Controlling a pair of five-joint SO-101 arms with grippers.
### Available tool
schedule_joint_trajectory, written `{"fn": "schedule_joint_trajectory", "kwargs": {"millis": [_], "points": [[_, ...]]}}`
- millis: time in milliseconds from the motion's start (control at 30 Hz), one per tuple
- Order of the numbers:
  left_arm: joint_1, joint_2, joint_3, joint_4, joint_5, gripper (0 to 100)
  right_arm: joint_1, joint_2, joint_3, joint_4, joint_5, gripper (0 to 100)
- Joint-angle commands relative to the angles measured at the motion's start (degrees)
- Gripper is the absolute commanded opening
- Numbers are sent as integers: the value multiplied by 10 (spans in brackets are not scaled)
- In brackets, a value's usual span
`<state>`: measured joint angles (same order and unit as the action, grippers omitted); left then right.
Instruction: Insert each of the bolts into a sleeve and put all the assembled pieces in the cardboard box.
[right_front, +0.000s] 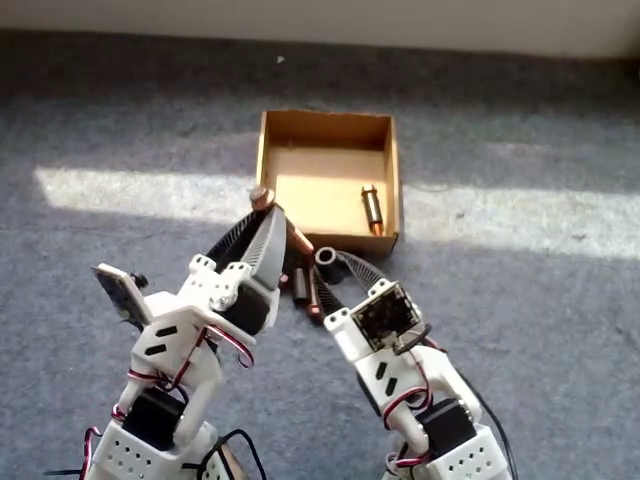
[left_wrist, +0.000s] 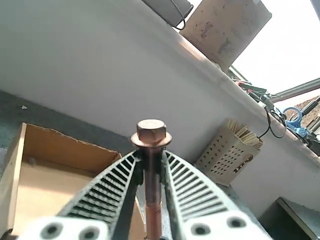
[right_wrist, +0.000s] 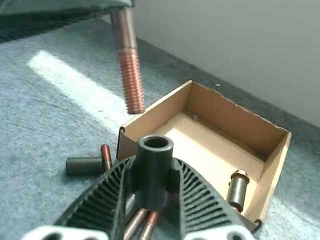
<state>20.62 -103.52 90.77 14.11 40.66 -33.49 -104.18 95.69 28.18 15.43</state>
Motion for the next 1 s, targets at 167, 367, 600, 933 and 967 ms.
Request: {"fn": "schedule_joint_trajectory", "kwargs": {"millis": [167, 367, 600, 933, 967], "points": [[51, -3, 1, -28, 16, 5, -7, -10, 61, -4, 8, 5], [66, -3, 22, -29, -26, 5, -7, -10, 61, -4, 8, 5], [66, -3, 42, -29, -30, 5, -7, -10, 61, -4, 8, 5], [95, -5, 64, -28, -114, 5, -5, -10, 61, -1, 8, 5], [95, -5, 64, -28, -114, 5, 1, -10, 61, -1, 8, 5]]}}
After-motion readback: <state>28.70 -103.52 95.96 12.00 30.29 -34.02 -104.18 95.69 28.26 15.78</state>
